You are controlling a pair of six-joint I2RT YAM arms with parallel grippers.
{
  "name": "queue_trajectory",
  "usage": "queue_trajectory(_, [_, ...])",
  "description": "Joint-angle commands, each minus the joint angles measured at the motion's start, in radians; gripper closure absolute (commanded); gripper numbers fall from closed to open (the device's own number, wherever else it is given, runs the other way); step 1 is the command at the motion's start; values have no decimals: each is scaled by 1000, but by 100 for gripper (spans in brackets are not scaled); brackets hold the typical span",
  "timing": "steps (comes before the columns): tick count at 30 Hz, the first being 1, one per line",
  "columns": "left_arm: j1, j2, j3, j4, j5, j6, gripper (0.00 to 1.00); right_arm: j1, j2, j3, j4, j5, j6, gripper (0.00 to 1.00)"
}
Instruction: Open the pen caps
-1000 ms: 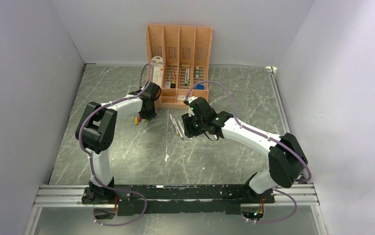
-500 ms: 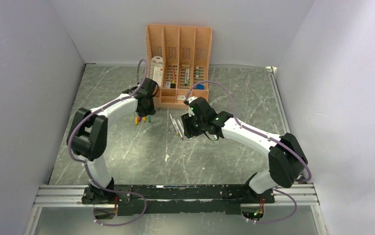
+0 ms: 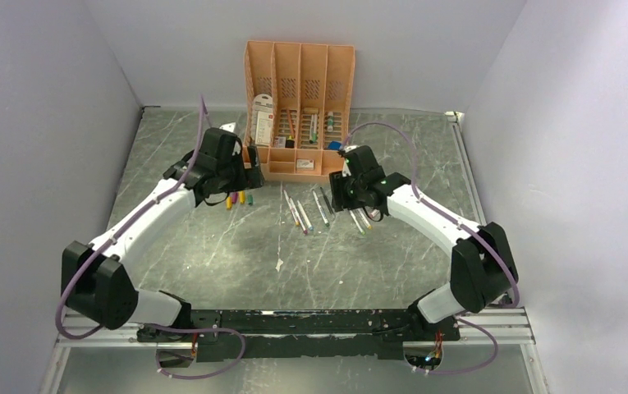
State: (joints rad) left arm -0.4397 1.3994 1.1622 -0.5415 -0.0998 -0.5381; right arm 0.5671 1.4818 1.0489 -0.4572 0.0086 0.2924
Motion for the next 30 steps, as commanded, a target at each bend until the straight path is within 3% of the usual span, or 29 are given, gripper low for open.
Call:
queue_trajectory(1, [-2,-81,-60,-4,106,14,0,-39,28,46,-10,7,-31,47])
queue_trajectory(16, [-2,-375,-284,35,223,-3,0,-54,202,148,32,-141,-41,61])
queue_trajectory(30, [-2,-390,-270,6,218,5,0,-15,301,194,26,-146,-21,65])
